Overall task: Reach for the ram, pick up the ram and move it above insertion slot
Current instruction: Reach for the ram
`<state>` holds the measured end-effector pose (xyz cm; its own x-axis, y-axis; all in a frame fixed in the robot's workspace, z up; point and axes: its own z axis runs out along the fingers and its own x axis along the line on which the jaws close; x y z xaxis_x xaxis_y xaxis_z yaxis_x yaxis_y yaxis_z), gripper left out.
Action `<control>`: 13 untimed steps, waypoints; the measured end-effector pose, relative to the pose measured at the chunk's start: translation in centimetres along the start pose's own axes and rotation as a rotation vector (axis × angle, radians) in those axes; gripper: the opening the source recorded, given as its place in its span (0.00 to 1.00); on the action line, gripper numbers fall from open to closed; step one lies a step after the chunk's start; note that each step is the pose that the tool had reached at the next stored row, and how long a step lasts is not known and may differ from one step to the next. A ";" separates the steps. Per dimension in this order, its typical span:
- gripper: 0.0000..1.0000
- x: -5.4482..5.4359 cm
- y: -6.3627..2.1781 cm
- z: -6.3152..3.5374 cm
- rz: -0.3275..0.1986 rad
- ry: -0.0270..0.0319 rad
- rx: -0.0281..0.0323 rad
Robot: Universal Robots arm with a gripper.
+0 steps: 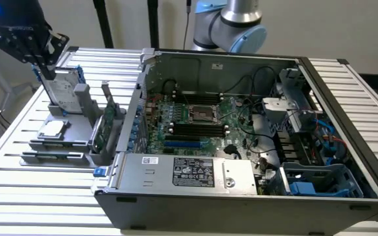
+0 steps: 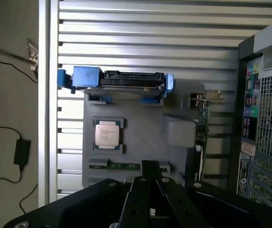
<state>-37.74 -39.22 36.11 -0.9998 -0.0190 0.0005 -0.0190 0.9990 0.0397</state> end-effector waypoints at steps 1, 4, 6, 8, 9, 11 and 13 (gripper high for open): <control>0.11 0.0 -0.44 -0.01 0.000 -0.0001 -0.0007; 0.11 0.0 -1.82 -0.04 0.000 0.0000 -0.0013; 0.11 0.0 -2.72 -0.03 0.000 0.0000 -0.0013; 0.11 0.1 -3.62 0.02 0.000 0.0001 -0.0012; 0.11 0.1 -4.08 0.07 0.000 0.0000 -0.0013; 0.11 0.2 -5.02 0.17 0.000 0.0001 -0.0012; 0.11 0.3 -5.73 0.28 0.000 0.0001 -0.0012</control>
<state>-37.92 -44.94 35.60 -0.9998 -0.0192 0.0005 -0.0191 0.9990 0.0409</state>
